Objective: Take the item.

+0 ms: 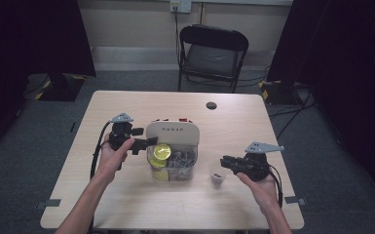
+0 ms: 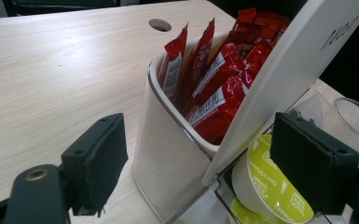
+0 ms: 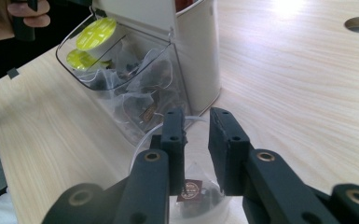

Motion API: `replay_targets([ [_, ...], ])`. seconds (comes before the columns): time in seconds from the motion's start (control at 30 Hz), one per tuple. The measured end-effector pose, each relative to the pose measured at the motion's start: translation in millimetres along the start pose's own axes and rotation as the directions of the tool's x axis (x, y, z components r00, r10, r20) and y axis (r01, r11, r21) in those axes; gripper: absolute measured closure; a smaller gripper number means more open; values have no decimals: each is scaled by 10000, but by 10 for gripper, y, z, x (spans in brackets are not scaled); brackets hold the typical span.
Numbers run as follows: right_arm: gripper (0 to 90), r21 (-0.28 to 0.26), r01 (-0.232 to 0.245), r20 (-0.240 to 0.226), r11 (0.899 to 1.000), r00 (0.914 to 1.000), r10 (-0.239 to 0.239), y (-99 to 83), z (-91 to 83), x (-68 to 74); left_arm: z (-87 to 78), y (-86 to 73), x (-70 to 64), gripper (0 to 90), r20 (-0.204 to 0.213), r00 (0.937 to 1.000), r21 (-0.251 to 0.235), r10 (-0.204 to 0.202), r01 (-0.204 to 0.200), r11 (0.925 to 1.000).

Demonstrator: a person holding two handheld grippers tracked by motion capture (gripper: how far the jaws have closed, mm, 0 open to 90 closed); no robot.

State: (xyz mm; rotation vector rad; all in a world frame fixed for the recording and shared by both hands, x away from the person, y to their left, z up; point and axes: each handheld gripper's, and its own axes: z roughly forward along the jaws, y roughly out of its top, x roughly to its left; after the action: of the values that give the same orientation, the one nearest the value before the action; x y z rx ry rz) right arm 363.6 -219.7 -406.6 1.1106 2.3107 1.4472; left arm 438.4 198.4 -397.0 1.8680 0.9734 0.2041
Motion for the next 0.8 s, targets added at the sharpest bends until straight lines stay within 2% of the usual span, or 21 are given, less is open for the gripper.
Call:
replay_targets([
  [0.33, 690, -260, -348, 610, 9991, 9975, 364, -89, -159, -73, -5, -2, -4, 185, 11, 10000, -33, -33, 33, 10000],
  [0.37, 668, -209, -350, 800, 9992, 9961, 365, -117, -199, -87, -11, -2, -1, 185, 13, 10000, -28, -26, 26, 10000],
  [0.53, 630, -176, -502, 1165, 9986, 9918, 519, -212, -296, -146, -11, -3, 3, 185, -11, 10000, -10, -43, 43, 10000],
  [0.67, 572, -82, -600, 1413, 9982, 9881, 606, -272, -319, -180, -12, -4, 1, 185, 30, 10000, -26, -47, 47, 10000],
  [0.7, 531, 9, -713, 1513, 9975, 9860, 703, -314, -337, -206, -19, -6, 4, 185, 15, 10000, 13, 3, -3, 10000],
  [0.8, 507, 136, -824, 1676, 9965, 9827, 790, -366, -344, -235, -19, -6, 2, 186, 87, 9999, -66, -87, 88, 9999],
])
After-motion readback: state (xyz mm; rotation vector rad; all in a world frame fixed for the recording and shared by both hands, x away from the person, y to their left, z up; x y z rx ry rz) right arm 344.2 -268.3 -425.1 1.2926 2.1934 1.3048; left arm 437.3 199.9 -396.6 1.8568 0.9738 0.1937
